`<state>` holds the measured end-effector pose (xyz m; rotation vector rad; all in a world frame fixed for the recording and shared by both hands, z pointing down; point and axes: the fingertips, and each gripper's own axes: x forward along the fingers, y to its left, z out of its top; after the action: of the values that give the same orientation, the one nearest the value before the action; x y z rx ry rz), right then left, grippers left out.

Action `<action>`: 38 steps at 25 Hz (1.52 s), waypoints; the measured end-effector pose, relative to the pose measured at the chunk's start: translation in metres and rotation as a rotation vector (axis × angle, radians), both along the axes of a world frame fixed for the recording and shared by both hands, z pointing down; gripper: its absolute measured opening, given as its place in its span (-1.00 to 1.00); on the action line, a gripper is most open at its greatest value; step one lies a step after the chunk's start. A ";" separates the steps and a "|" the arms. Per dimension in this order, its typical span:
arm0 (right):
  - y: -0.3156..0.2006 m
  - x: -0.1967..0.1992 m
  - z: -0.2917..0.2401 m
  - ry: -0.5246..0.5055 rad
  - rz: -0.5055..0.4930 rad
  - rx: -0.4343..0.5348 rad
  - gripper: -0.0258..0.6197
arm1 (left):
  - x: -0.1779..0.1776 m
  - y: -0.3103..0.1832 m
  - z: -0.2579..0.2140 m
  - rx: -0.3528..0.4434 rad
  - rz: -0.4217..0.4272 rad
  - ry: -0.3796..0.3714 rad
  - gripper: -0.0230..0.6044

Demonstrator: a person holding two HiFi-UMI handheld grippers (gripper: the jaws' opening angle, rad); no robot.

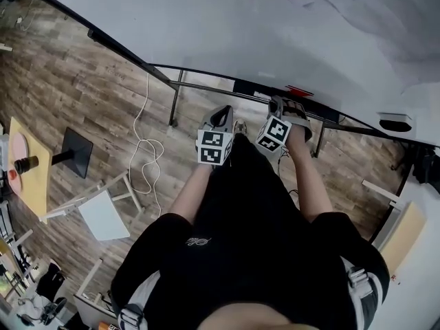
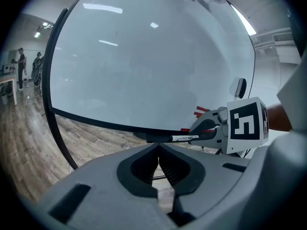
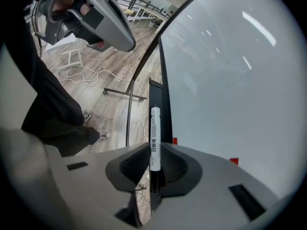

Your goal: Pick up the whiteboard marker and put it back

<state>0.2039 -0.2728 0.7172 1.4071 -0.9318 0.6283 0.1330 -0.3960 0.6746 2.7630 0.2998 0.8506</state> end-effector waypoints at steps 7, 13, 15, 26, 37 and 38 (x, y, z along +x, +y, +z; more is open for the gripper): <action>-0.001 0.001 0.003 -0.003 -0.031 -0.018 -0.74 | 0.008 0.006 -0.001 0.007 0.011 -0.004 -0.90; -0.004 0.002 0.004 -0.037 -0.030 -0.021 -0.74 | 0.011 0.010 -0.001 0.005 0.024 -0.002 -0.90; -0.004 0.001 0.004 -0.046 -0.034 -0.024 -0.74 | 0.011 0.010 0.000 0.002 0.025 -0.007 -0.90; -0.003 0.001 -0.017 0.041 0.015 0.039 -0.54 | 0.010 0.005 -0.012 0.001 0.049 0.020 -0.90; 0.004 -0.024 -0.143 0.207 0.523 0.902 -0.80 | 0.005 0.022 -0.047 -0.057 0.084 0.130 -0.90; 0.007 -0.030 -0.148 0.212 0.555 0.947 -0.81 | 0.003 0.024 -0.051 -0.056 0.089 0.141 -0.90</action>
<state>0.1736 -0.2656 0.5687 2.5778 -0.6724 0.4192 0.1363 -0.3719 0.6238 2.7797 0.4674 0.6577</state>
